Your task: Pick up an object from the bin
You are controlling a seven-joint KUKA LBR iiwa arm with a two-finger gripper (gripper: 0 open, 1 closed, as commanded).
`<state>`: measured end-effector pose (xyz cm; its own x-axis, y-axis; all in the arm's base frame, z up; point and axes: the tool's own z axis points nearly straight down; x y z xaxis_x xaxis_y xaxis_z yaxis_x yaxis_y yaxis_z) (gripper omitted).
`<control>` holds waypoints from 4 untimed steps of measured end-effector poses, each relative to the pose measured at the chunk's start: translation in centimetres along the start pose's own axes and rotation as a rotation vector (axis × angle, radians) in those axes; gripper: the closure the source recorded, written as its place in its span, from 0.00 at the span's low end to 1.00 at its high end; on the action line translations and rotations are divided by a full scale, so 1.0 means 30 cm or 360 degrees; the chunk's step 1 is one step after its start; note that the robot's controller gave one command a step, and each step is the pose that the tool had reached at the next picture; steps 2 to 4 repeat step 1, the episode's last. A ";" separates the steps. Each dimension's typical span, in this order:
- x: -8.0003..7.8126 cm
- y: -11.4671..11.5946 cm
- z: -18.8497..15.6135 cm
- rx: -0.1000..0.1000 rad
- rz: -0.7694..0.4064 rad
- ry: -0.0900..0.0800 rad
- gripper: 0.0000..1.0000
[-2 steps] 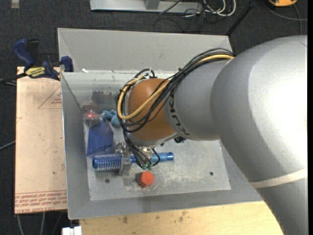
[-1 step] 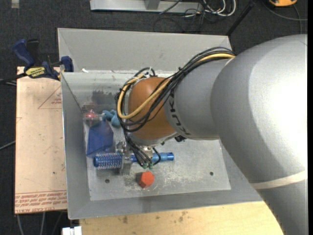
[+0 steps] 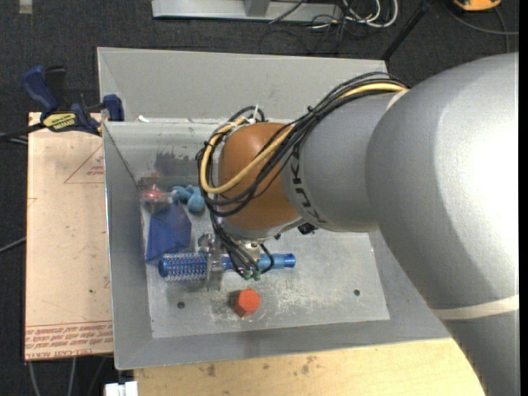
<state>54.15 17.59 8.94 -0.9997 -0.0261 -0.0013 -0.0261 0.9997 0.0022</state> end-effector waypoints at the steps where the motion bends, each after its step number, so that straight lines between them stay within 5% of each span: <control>1: -0.001 0.001 -0.053 0.0000 0.0002 0.0000 1.00; 4: -0.001 0.001 -0.053 0.0000 0.0002 0.0000 1.00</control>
Offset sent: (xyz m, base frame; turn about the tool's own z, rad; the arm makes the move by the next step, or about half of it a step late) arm 0.0000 0.0000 0.0160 0.0000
